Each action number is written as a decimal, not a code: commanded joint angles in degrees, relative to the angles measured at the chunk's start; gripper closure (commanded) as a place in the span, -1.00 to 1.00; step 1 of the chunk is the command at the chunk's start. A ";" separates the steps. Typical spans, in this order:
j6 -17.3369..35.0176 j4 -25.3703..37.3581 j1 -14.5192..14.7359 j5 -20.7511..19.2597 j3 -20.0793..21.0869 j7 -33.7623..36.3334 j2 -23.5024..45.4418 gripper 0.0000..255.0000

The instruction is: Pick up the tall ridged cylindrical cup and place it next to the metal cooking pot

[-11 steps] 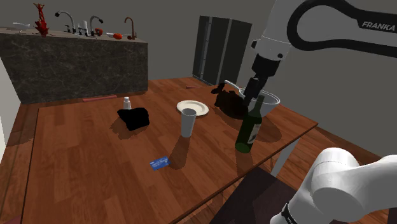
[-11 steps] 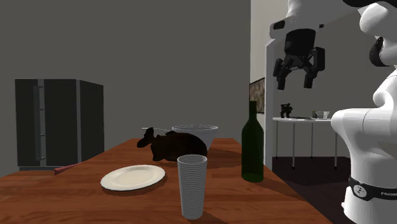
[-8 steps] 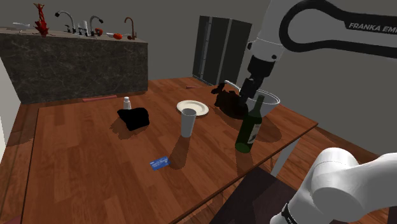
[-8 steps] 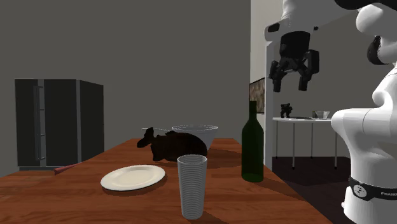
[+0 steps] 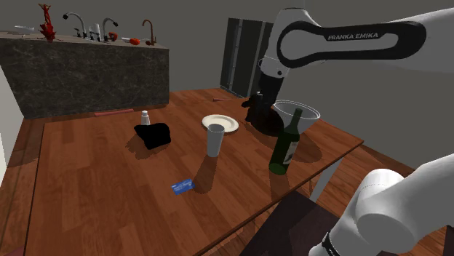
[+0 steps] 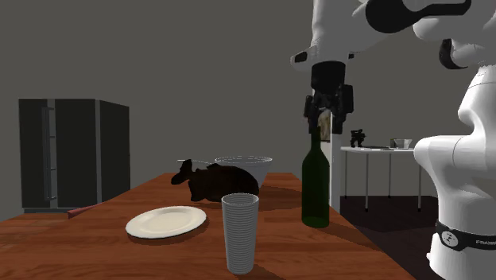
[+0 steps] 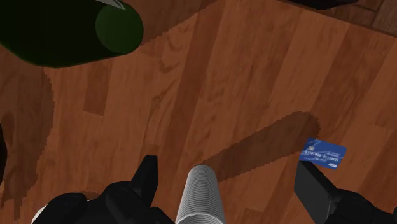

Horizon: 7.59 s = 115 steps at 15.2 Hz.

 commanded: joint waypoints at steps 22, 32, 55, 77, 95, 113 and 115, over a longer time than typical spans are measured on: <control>12.62 26.57 -2.06 9.97 -3.72 -3.96 43.96 -1.00; 15.04 25.16 -1.98 10.27 -3.56 -4.15 44.98 -1.00; 6.85 30.38 -1.93 9.34 -3.83 -3.01 41.93 1.00; -9.62 45.79 -2.25 8.71 -4.07 -1.42 40.78 1.00; -16.27 45.75 -6.89 8.07 -7.32 -8.67 34.77 1.00; -16.89 38.09 -18.55 5.83 -18.46 -31.54 28.22 1.00; -17.23 38.72 -19.98 5.87 -19.87 -34.37 28.74 1.00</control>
